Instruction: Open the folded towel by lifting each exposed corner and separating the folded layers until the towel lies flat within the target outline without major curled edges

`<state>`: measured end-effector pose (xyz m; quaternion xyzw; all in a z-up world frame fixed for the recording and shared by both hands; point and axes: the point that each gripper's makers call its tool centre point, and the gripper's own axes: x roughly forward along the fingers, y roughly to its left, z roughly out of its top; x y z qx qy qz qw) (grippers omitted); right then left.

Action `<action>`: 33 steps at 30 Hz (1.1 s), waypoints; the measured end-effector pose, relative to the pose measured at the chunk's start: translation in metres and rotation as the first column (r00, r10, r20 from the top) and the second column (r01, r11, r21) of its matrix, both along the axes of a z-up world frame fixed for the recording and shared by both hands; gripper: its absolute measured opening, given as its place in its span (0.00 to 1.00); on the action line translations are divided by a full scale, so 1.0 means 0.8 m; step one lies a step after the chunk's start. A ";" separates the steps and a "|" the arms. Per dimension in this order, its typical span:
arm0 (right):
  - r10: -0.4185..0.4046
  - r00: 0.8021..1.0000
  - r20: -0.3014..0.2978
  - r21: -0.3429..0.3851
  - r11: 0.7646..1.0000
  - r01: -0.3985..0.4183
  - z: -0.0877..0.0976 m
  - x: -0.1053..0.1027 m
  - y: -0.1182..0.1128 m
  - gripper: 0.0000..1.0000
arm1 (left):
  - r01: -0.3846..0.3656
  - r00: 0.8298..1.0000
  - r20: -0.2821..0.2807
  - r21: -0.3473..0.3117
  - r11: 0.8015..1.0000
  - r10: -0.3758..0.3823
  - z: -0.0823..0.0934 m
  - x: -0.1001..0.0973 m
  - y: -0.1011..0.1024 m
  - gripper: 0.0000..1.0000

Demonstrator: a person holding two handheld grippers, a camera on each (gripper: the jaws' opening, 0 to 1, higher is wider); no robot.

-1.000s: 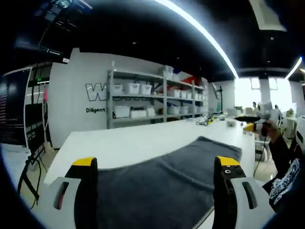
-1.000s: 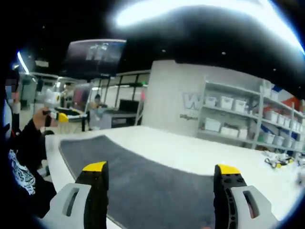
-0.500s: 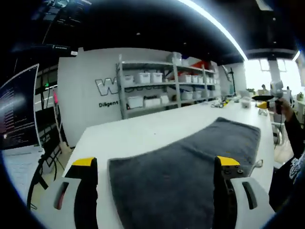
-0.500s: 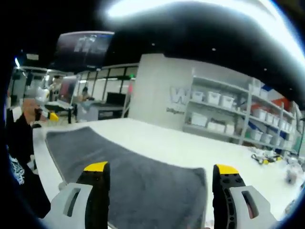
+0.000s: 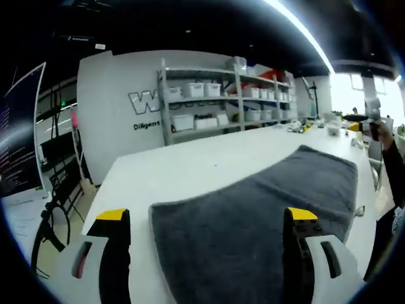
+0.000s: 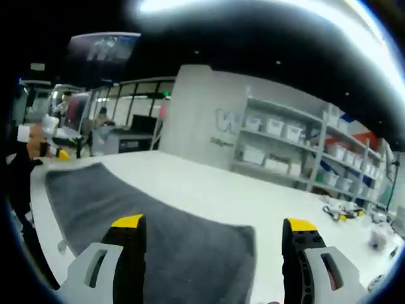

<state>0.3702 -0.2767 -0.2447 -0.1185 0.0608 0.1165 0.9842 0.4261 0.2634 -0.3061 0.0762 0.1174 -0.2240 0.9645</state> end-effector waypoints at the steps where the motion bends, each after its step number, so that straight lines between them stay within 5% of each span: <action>1: 0.003 1.000 0.001 0.002 1.000 -0.003 0.000 -0.002 0.002 0.88 | 0.004 1.000 0.001 0.001 1.000 -0.004 0.001 -0.004 0.000 0.98; 11: 0.167 0.978 -0.122 -0.025 0.985 -0.172 -0.038 -0.047 0.051 0.99 | 0.078 0.997 0.019 0.008 0.997 -0.078 0.023 -0.061 -0.022 0.99; 20: 0.174 0.978 -0.115 -0.005 0.984 -0.176 -0.041 -0.061 0.045 0.99 | 0.081 0.997 0.014 0.007 0.997 -0.081 0.021 -0.073 -0.025 0.99; 25: 0.131 0.982 -0.133 -0.025 0.990 -0.135 -0.048 -0.036 0.026 0.99 | 0.075 0.997 -0.015 0.003 0.997 -0.075 0.012 -0.044 -0.019 0.99; 29: 0.043 0.990 -0.137 -0.100 0.993 -0.057 -0.039 0.007 -0.009 0.98 | 0.019 0.998 -0.064 0.057 0.998 -0.015 0.000 0.010 0.001 0.98; 33: 0.042 0.990 -0.133 -0.109 0.992 -0.057 -0.026 0.048 -0.021 0.97 | 0.009 0.996 -0.088 0.110 0.994 0.001 -0.009 0.065 0.010 0.94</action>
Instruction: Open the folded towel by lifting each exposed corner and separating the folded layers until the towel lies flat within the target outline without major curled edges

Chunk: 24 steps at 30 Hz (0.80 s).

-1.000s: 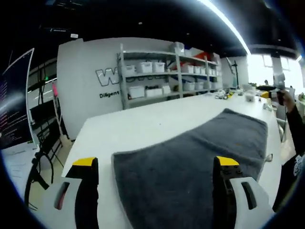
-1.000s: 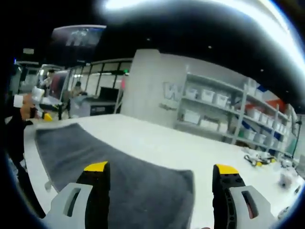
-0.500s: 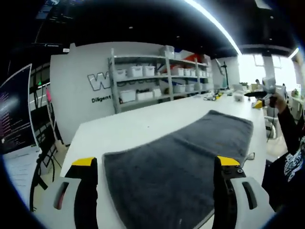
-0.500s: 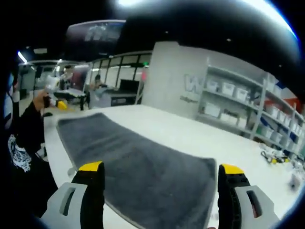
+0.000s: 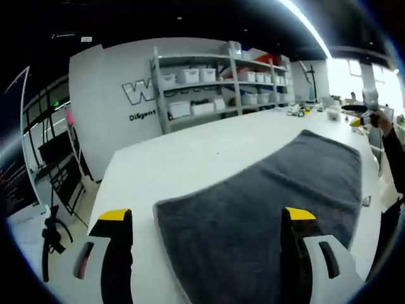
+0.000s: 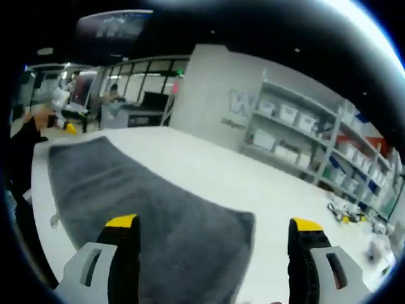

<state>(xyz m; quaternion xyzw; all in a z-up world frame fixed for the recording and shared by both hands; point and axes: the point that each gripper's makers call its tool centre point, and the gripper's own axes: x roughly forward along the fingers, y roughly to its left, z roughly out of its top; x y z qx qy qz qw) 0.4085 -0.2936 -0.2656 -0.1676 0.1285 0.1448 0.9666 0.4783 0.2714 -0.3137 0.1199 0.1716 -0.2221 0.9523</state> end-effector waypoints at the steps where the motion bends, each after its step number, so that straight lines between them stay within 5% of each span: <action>1: 0.001 1.000 -0.001 0.005 1.000 -0.001 0.002 0.012 -0.003 0.97 | -0.001 1.000 -0.006 0.003 1.000 0.001 -0.002 0.012 0.001 0.94; 10: -0.020 0.999 -0.026 -0.043 0.999 0.019 0.014 0.084 -0.025 0.93 | -0.041 0.994 -0.095 0.043 0.998 0.045 -0.029 0.080 0.027 0.87; 16: -0.007 0.999 -0.044 -0.068 0.998 0.004 0.022 0.102 -0.027 0.92 | -0.045 0.990 -0.133 0.060 0.997 0.052 -0.034 0.093 0.042 0.78; 24: -0.002 0.998 -0.061 -0.060 0.998 -0.001 0.024 0.132 -0.034 0.84 | -0.032 0.983 -0.181 0.052 0.998 0.041 -0.048 0.104 0.045 0.80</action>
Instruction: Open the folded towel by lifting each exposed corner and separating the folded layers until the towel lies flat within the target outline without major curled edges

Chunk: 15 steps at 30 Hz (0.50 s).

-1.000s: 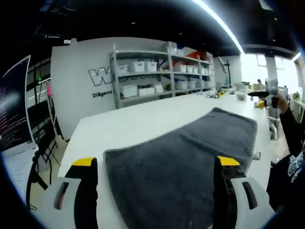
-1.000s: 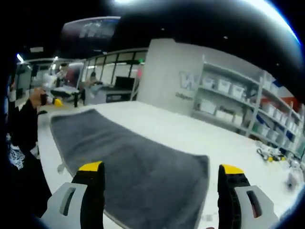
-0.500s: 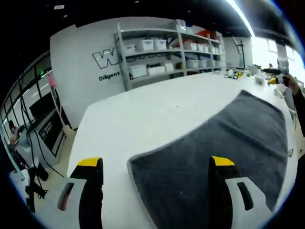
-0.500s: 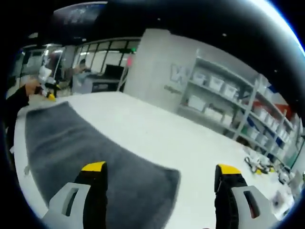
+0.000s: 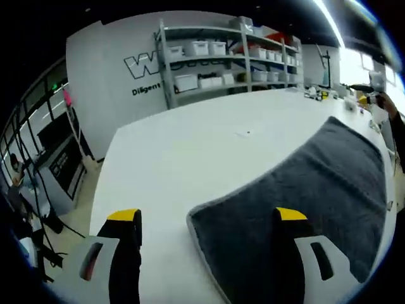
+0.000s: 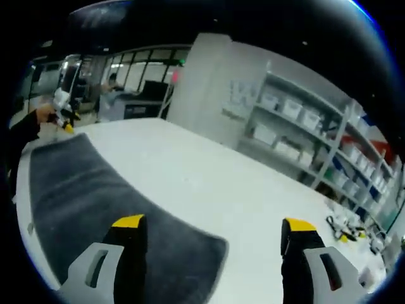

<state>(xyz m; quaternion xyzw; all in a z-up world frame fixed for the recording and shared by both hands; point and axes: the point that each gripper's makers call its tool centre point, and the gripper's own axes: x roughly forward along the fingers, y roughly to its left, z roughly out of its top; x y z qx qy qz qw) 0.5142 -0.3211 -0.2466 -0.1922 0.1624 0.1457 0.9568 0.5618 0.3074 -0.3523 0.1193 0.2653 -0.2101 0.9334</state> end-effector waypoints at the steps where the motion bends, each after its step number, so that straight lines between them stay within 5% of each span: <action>1: -0.002 1.000 0.002 -0.001 1.000 0.002 -0.001 0.004 -0.002 0.83 | 0.003 1.000 -0.010 -0.003 1.000 -0.003 -0.004 0.001 0.000 0.78; 15: -0.023 0.995 -0.096 -0.007 1.000 0.022 -0.051 0.055 -0.026 0.78 | -0.034 0.999 -0.040 0.026 0.999 0.035 -0.030 0.021 0.026 0.71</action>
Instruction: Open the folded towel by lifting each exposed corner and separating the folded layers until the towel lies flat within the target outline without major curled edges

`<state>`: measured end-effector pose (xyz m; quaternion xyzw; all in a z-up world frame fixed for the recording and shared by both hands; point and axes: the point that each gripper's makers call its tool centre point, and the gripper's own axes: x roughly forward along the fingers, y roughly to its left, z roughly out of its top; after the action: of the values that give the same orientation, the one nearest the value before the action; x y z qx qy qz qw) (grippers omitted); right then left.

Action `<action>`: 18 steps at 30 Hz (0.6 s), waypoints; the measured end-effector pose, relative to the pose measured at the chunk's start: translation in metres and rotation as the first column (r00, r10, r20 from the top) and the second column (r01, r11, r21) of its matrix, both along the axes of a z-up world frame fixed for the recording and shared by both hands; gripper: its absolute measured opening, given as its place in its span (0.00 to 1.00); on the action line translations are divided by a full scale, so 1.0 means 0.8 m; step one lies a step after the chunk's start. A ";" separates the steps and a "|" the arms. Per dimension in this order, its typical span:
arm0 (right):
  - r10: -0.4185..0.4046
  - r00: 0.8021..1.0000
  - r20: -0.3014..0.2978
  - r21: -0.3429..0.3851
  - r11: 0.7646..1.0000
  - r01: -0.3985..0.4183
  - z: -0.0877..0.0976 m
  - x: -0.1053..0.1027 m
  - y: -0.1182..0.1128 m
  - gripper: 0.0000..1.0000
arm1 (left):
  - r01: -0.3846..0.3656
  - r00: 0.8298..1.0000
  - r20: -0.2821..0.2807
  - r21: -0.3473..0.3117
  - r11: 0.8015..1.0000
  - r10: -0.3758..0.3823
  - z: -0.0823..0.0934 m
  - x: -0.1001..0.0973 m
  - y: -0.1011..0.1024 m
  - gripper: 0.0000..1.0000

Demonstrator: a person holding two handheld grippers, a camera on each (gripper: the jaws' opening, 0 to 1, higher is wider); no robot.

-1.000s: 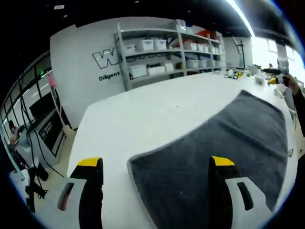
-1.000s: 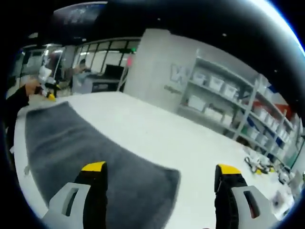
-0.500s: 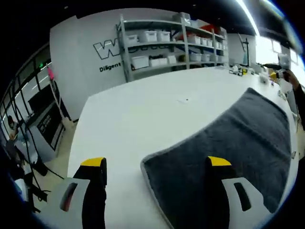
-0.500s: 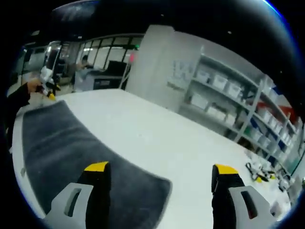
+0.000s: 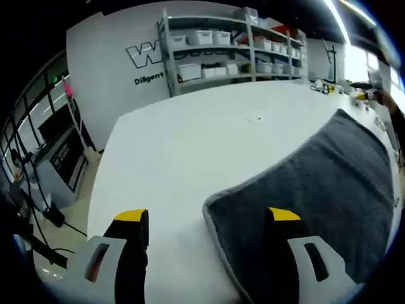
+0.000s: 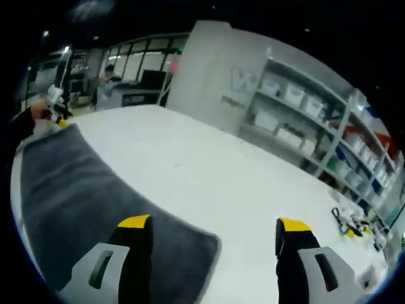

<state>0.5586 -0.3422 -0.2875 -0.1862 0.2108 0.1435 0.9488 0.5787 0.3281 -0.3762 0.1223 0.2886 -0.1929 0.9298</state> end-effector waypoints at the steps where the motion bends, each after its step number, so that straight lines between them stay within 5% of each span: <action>1: -0.004 1.000 -0.003 0.002 1.000 0.004 -0.003 0.003 -0.002 0.78 | 0.002 1.000 -0.005 -0.003 1.000 -0.002 -0.001 0.000 -0.001 0.69; 6: -0.013 1.000 -0.019 0.010 1.000 0.013 -0.023 0.017 -0.010 0.72 | -0.017 0.999 -0.028 -0.005 1.000 0.017 -0.012 0.002 0.002 0.70; 11: -0.006 0.998 -0.062 0.002 1.000 0.006 -0.057 0.027 -0.014 0.62 | -0.032 0.999 -0.027 -0.040 0.999 0.031 -0.014 0.008 0.002 0.56; 18: 0.007 0.996 -0.087 0.025 1.000 -0.005 -0.061 0.028 -0.012 0.60 | -0.050 0.998 -0.027 -0.061 0.997 0.049 -0.017 0.013 0.005 0.47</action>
<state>0.5813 -0.3516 -0.3365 -0.1688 0.2496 0.1571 0.9405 0.5891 0.3323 -0.3898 0.0839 0.2975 -0.1802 0.9338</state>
